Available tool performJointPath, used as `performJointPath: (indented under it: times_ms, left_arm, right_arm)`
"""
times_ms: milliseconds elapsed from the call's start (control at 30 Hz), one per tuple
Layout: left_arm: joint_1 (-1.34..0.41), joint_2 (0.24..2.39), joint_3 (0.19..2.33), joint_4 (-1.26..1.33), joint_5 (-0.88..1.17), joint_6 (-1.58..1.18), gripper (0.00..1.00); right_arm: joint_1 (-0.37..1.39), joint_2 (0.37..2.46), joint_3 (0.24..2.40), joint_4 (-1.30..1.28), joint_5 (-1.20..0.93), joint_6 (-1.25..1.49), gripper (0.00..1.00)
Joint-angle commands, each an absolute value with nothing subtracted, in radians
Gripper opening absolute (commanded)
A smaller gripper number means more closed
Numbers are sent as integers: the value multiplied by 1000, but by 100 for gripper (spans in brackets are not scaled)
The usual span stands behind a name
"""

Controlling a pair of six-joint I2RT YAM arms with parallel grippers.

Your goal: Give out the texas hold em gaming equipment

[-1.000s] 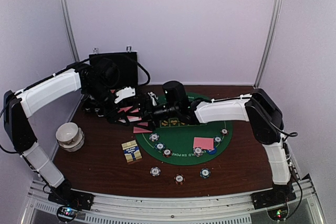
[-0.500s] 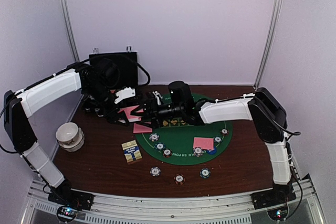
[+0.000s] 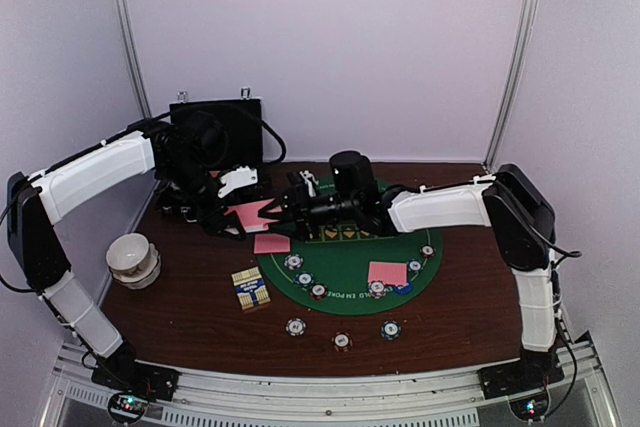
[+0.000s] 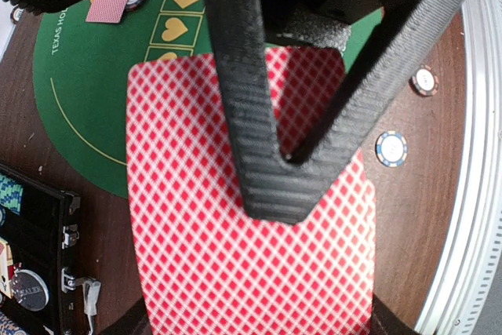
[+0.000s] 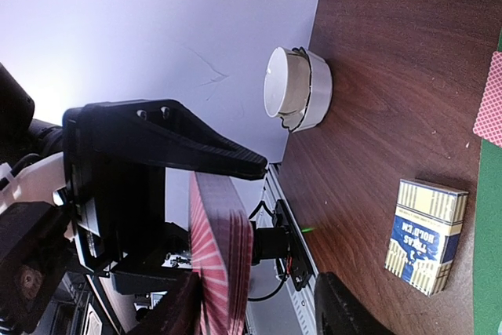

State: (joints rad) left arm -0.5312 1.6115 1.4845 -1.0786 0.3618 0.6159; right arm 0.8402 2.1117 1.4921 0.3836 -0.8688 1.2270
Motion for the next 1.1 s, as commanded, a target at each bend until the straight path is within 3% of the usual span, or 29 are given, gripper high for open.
performJointPath:
  times_ms: [0, 233, 400, 800, 1067]
  left_arm:
    - [-528, 1600, 1502, -1059, 386, 631, 0]
    - [-528, 1599, 1503, -1060, 384, 632, 0]
    - [-528, 1598, 1502, -1060, 385, 632, 0]
    - [-528, 1598, 1491, -1059, 353, 639, 0]
    - [-528, 1592, 1490, -1060, 332, 641, 0]
  right_arm:
    - [829, 2052, 1483, 356, -879, 1225, 51]
    - [828, 2011, 1493, 353, -897, 1232, 47]
    - [828, 2001, 1477, 344, -904, 1230, 38]
    - [800, 1947, 1420, 356, -913, 1243, 0]
    - [729, 1904, 1374, 336, -913, 1221, 0]
